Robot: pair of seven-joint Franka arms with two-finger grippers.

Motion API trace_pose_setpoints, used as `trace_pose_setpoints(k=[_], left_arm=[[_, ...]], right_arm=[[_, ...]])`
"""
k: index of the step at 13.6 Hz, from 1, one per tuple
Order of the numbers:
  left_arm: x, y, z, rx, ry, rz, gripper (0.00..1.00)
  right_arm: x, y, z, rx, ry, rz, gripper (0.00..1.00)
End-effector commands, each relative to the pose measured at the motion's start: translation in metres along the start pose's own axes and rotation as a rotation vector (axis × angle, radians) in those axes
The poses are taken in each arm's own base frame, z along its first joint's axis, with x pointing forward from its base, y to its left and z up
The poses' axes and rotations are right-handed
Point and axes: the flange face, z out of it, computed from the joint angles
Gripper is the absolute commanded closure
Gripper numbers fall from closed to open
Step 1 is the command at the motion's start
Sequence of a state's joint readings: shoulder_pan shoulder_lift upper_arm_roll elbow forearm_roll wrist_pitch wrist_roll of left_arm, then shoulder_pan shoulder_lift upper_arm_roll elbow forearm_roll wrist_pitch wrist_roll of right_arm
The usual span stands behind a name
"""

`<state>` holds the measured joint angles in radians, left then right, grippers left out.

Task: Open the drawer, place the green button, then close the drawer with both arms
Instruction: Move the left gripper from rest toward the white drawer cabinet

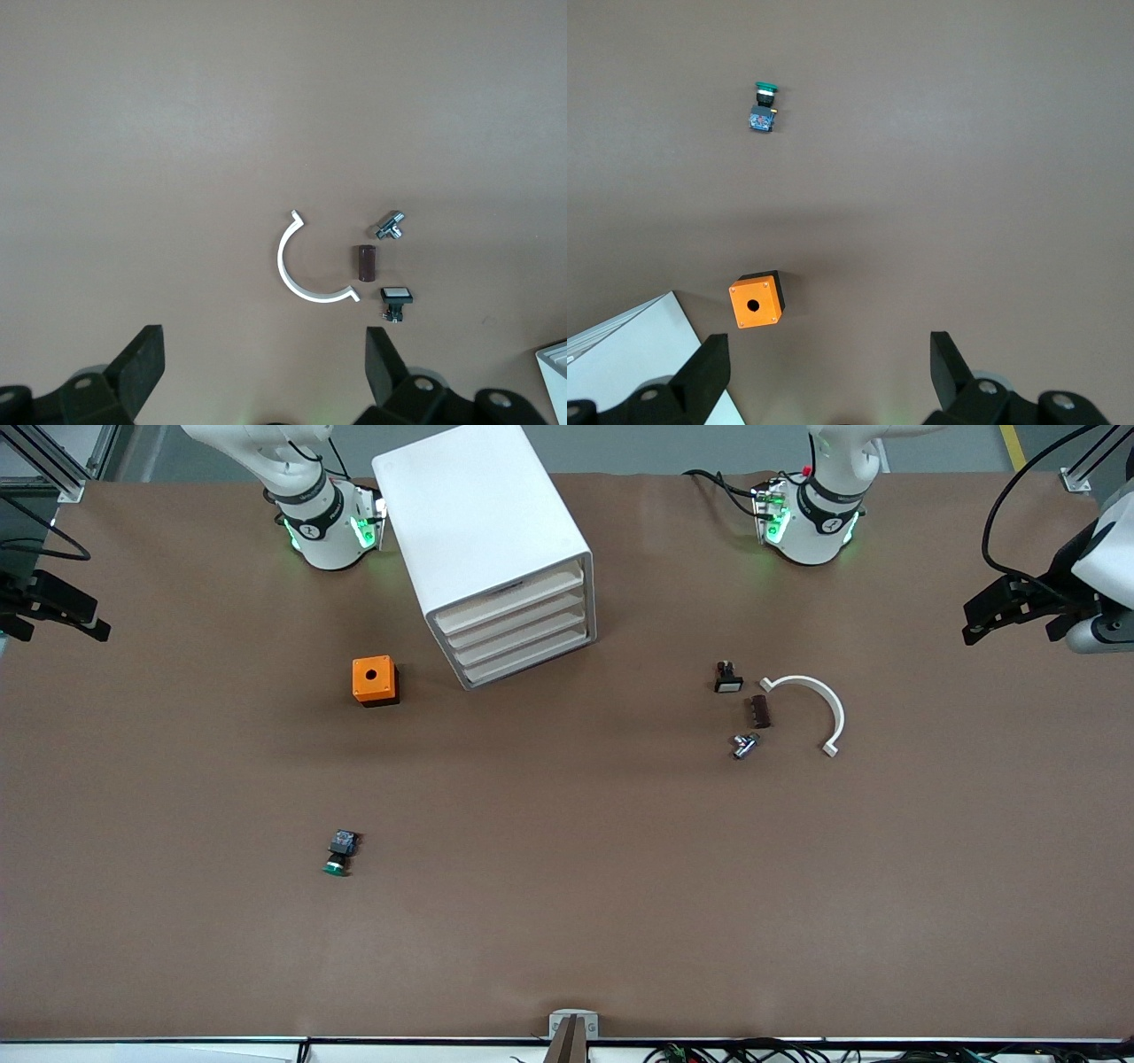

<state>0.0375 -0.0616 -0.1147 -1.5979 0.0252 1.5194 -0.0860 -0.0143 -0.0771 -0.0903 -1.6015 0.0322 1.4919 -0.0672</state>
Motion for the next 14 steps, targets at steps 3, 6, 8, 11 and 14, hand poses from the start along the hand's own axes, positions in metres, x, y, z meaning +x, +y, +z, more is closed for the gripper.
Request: trace_pose_setpoints(k=[3,6,8,11,14], left_arm=[[0.001,0.003,-0.005,-0.01,-0.008,-0.003,0.0],[0.013,0.002,-0.002,-0.009,-0.01,-0.003,0.0],[0.025,-0.001,0.005,-0.006,-0.018,-0.008,0.0],[0.04,0.003,0.038,-0.011,-0.08,-0.004,0.0],[0.063,0.011,0.079,-0.024,-0.124,-0.033,0.0]], right_arm=[[-0.007,0.002,-0.003,0.015,0.017,0.014,0.0],[-0.006,0.002,-0.001,0.014,0.019,0.014,0.0],[-0.006,0.001,-0.001,0.014,0.018,0.012,0.0],[-0.006,0.003,0.002,0.013,0.012,0.011,0.0],[-0.003,0.0,-0.001,-0.001,0.042,0.0,0.0]])
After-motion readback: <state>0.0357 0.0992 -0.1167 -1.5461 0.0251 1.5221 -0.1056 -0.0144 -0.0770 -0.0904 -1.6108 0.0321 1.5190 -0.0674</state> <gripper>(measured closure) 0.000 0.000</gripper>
